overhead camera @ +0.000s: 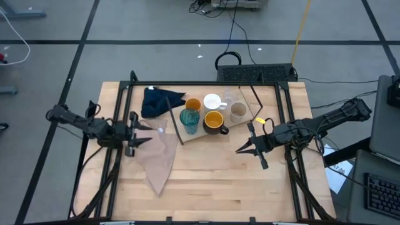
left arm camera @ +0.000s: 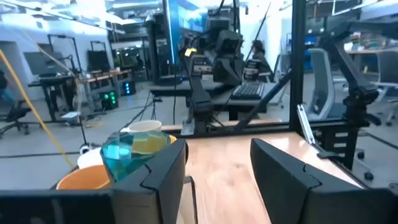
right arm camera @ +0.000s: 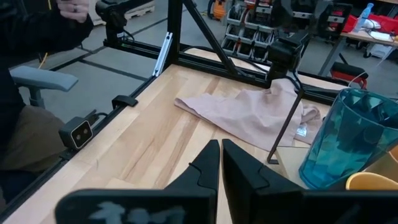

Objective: Stack small to large cups/mugs on shelf
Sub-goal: Return to Home Position

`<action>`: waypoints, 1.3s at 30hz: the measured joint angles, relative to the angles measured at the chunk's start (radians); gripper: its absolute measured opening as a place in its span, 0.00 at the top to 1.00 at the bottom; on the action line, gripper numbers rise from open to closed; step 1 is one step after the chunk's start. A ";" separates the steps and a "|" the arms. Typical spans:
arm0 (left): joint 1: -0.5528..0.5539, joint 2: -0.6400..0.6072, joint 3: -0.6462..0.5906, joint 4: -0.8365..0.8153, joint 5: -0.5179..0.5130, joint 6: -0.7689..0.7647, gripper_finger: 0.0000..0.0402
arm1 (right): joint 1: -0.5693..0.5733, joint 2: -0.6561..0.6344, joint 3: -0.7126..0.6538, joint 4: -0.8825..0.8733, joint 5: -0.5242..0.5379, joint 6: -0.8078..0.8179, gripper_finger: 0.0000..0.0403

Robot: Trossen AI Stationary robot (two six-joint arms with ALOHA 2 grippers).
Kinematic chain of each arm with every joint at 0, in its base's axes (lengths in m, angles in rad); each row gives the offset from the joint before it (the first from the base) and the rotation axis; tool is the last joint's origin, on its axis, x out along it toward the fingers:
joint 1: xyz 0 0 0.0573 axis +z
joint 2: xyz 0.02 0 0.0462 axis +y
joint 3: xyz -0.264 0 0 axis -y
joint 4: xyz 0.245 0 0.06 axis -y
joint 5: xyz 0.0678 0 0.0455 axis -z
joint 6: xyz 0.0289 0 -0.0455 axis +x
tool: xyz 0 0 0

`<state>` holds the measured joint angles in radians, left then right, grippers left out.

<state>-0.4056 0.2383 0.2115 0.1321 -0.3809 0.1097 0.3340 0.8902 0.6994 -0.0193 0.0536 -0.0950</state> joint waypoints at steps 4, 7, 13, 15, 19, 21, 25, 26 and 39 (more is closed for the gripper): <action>0.064 -0.056 0.003 -0.070 0.058 -0.020 0.54 | 0.000 0.000 0.000 0.000 0.000 0.008 0.98; 0.088 -0.070 0.004 -0.105 0.063 -0.049 0.54 | 0.000 0.000 0.000 0.000 0.000 0.015 0.98; 0.092 -0.069 0.004 -0.184 0.038 -0.090 0.54 | 0.000 0.000 0.000 0.000 0.000 0.016 0.98; 0.092 -0.069 0.004 -0.182 0.062 -0.093 0.54 | 0.000 0.000 0.000 0.000 0.000 0.023 0.98; 0.091 -0.070 -0.012 -0.175 0.087 -0.101 0.54 | 0.000 0.000 0.000 0.000 0.000 0.027 0.98; 0.091 -0.069 -0.035 -0.162 0.092 -0.114 0.54 | 0.000 0.000 0.000 0.000 0.000 0.027 0.98; 0.091 -0.071 -0.080 -0.073 0.117 -0.091 0.54 | 0.000 0.000 0.000 0.000 0.000 0.028 0.98; 0.091 -0.074 -0.089 -0.064 0.119 -0.081 0.54 | 0.000 0.000 0.000 0.000 0.000 0.028 0.98; 0.160 -0.236 -0.099 -0.175 0.147 -0.053 0.54 | 0.000 0.000 0.000 0.001 0.000 0.031 0.98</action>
<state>-0.2459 0.0026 0.1127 -0.0429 -0.2342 0.0569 0.3338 0.8906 0.6994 -0.0183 0.0536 -0.0639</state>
